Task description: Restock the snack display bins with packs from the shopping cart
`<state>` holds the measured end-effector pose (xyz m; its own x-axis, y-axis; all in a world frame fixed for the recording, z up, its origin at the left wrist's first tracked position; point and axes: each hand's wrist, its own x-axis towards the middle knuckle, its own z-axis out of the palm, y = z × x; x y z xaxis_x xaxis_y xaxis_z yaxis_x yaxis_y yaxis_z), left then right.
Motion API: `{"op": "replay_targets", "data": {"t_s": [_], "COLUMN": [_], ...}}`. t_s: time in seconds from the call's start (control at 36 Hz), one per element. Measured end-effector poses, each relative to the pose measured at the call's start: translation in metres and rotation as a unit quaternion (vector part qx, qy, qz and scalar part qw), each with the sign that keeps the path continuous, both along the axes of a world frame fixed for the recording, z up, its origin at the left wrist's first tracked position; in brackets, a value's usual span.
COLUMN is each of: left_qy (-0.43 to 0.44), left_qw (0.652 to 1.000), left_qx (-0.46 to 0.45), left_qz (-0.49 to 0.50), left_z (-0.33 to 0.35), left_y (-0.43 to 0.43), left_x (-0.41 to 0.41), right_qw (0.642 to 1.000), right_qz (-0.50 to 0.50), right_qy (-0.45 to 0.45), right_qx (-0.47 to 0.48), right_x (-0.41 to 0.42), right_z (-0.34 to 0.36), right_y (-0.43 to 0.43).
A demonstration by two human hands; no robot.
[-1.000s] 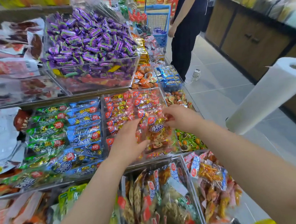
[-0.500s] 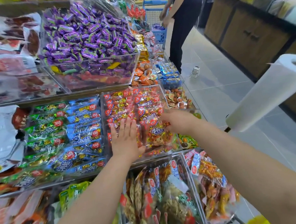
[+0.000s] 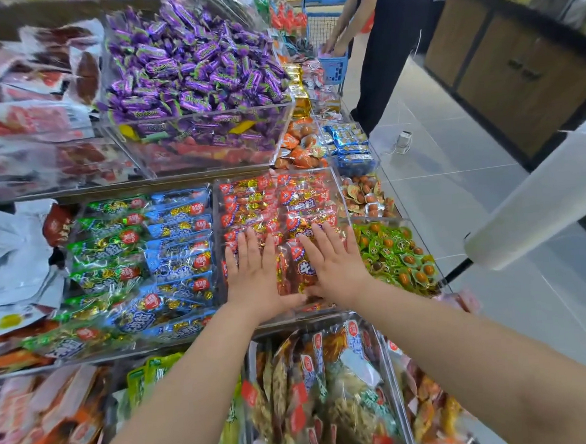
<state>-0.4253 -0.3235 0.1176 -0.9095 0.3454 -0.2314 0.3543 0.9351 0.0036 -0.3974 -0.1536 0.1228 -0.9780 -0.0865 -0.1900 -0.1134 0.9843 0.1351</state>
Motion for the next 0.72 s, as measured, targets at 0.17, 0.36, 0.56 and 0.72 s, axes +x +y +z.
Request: {"op": "replay_targets", "data": {"t_s": [0.17, 0.36, 0.56, 0.72], "left_qy": [-0.036, -0.066, -0.082, -0.039], "left_qw": [0.999, 0.998, 0.994, 0.974], "left_qx": [-0.002, 0.002, 0.07, 0.217], "left_qz": [-0.006, -0.01, -0.002, 0.052], "left_z": [-0.008, -0.013, 0.001, 0.024], "left_y": [0.001, 0.004, -0.001, -0.006], "left_x": [-0.012, -0.022, -0.021, -0.012], "right_qw": [0.998, 0.996, 0.996, 0.998], "right_qz": [-0.057, -0.06, -0.019, -0.015], "right_qy": [-0.031, -0.058, -0.083, -0.043], "right_qx": [0.013, 0.02, 0.002, -0.036], "right_x": [-0.019, -0.029, -0.018, -0.007], "right_z": [-0.014, -0.017, 0.001, 0.034], "right_y": [-0.011, -0.008, 0.0, 0.011]}}
